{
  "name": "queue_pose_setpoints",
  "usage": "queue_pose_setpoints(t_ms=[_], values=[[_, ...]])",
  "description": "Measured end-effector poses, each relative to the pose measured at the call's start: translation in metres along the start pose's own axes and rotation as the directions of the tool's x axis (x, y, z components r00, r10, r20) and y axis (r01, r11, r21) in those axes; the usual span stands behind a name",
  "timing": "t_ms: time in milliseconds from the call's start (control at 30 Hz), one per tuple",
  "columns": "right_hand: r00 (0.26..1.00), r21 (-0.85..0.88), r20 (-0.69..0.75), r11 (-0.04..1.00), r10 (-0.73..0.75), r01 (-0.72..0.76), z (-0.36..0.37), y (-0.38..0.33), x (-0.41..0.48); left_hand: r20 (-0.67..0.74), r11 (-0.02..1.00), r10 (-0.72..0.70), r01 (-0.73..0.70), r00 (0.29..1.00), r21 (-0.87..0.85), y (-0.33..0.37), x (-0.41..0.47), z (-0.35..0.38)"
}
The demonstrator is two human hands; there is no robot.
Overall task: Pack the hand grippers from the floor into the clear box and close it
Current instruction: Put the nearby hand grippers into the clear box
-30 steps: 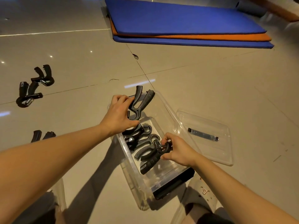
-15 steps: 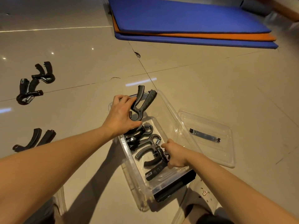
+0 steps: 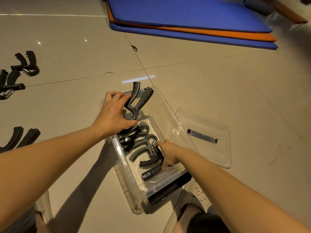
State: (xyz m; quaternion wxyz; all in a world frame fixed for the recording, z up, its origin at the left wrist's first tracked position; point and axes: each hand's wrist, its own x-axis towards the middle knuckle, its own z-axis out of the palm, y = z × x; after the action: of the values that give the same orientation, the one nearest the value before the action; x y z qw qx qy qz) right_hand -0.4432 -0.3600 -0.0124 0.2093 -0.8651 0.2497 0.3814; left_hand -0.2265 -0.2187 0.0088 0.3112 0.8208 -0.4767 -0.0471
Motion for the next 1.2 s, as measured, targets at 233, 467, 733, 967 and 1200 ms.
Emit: queue_pose_setpoints(t_ms=[233,467,733,967,1200], values=[[0.998,0.246,-0.052,0.969,0.037,-0.023,0.001,0.004,0.002,-0.032,1.0,0.009,-0.01,0.999,-0.023,0.002,-0.001,0.001],[1.0,-0.157,-0.01,0.988,-0.004,0.003,0.005,-0.002,0.0,-0.03,0.999,0.015,-0.016,0.999,-0.037,0.001,-0.002,0.001],[0.999,-0.235,0.018,0.971,-0.028,0.031,0.0,-0.005,0.016,-0.028,0.999,0.016,-0.017,0.999,-0.041,0.001,-0.002,0.001],[0.999,-0.068,0.031,0.997,-0.017,0.02,0.0,-0.003,0.026,-0.027,0.999,0.013,-0.014,1.0,-0.039,0.0,-0.001,0.001],[0.998,-0.223,-0.047,0.974,0.04,-0.05,0.004,-0.011,0.044,-0.016,0.999,0.007,-0.007,1.0,-0.039,0.0,-0.002,0.0]])
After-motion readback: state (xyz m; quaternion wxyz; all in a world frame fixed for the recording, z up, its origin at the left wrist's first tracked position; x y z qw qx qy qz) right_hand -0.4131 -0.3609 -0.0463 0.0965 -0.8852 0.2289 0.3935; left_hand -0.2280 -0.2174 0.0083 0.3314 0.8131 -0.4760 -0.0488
